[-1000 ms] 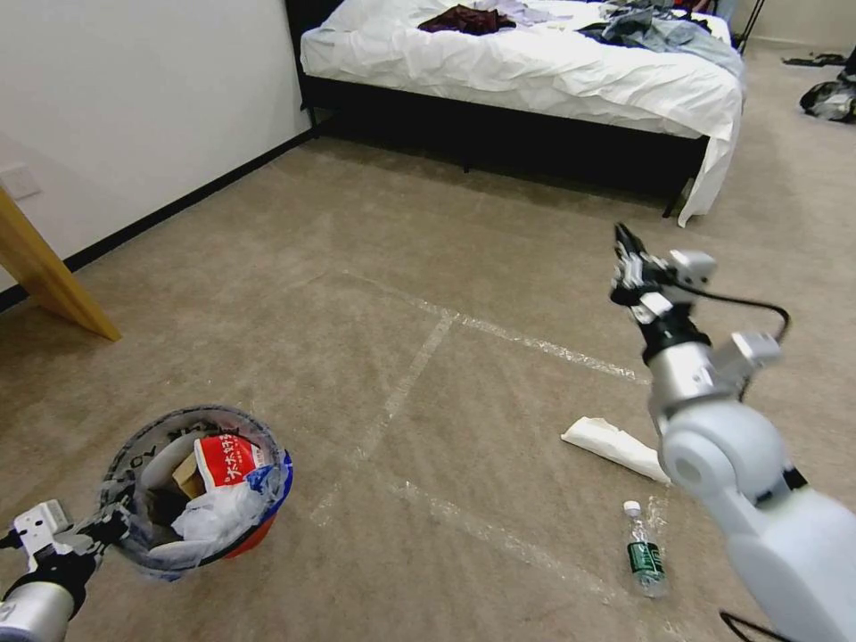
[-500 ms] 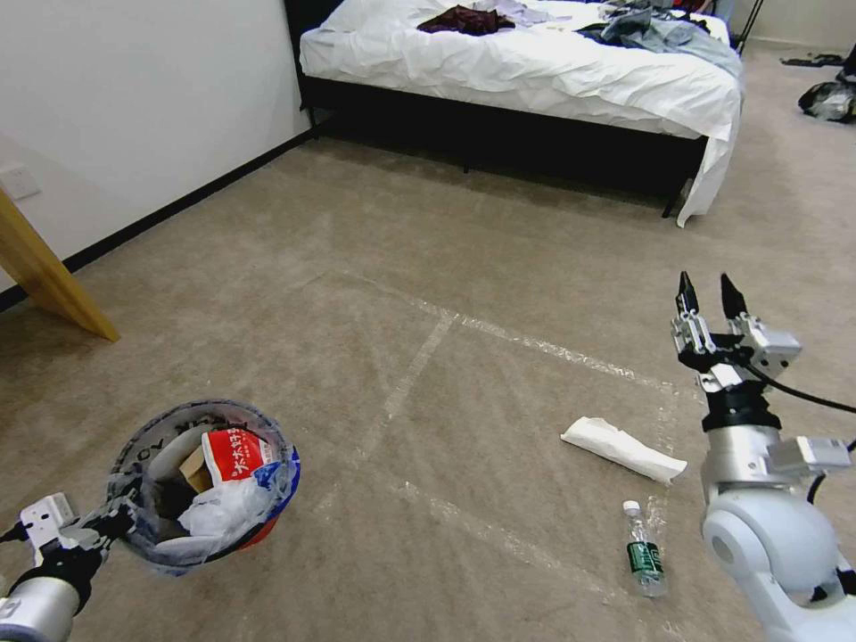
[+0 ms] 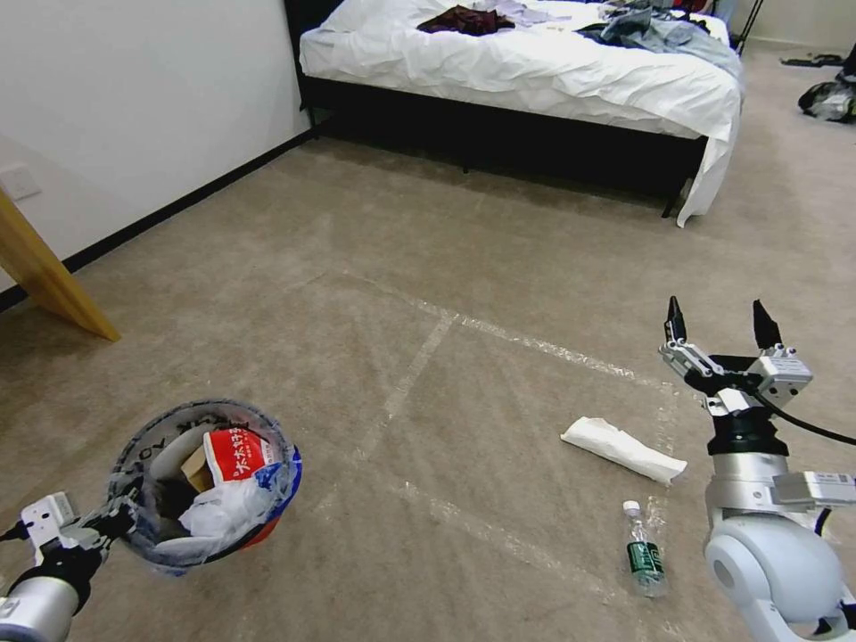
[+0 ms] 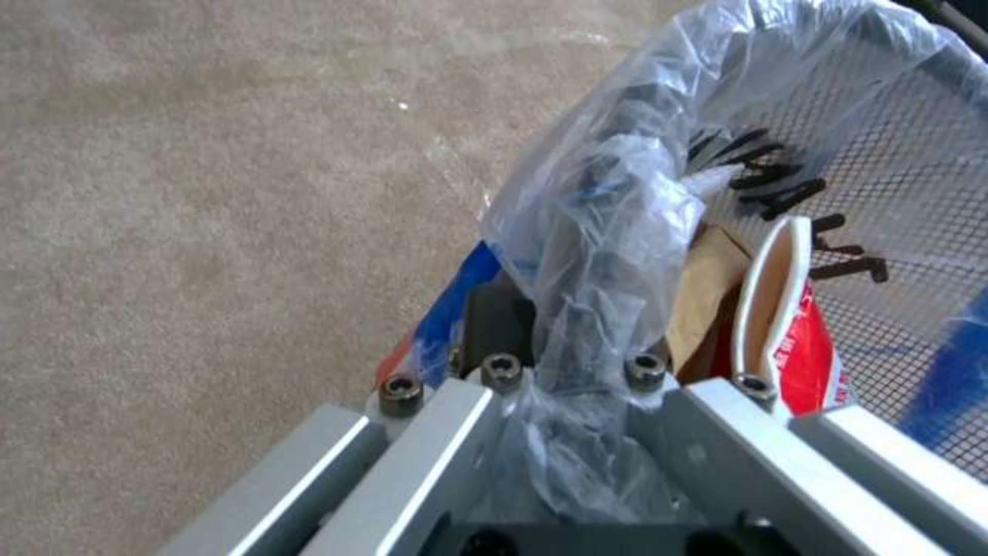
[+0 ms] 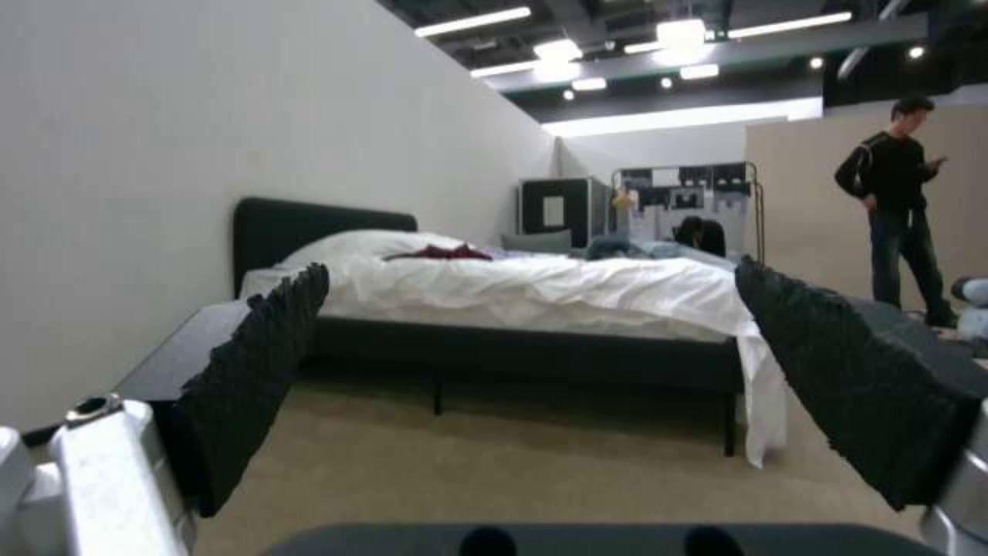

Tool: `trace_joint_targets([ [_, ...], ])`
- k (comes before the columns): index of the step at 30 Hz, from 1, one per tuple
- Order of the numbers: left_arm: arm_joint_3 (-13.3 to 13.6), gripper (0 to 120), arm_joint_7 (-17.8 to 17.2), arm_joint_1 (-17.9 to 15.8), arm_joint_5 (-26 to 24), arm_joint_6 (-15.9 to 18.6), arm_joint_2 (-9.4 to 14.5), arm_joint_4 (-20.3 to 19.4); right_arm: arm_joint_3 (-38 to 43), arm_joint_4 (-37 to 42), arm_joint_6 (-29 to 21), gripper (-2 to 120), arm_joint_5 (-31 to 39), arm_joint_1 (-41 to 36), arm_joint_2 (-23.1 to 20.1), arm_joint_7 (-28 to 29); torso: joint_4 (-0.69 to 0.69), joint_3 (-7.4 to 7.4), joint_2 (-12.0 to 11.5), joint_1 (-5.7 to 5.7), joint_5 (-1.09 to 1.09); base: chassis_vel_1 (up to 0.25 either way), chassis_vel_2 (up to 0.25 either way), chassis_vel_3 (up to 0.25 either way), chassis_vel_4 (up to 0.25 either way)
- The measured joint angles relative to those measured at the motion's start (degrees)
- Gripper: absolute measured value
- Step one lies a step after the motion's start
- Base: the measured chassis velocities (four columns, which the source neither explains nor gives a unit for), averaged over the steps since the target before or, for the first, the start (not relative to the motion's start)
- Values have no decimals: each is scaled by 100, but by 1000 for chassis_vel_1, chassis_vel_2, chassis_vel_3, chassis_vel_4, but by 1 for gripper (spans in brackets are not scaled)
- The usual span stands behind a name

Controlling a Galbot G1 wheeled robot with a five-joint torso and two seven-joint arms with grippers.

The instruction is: Pick up the trash bin and place the garbage on the floor into it.

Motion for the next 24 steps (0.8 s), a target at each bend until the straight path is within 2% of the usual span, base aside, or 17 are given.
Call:
trace_joint_targets([
  [14, -5, 1, 23, -137, 63, 11, -8, 143, -227, -308, -62, 100, -192, 246, 233, 40, 1, 0, 0, 0, 2, 0, 0, 0, 0],
  [24, -14, 1, 42, -123, 110, 11, -6, 157, -325, -361, -69, 100, -248, 294, 310, 30, 0, 0, 0, 0, 1, -76, -65, -63, -68],
])
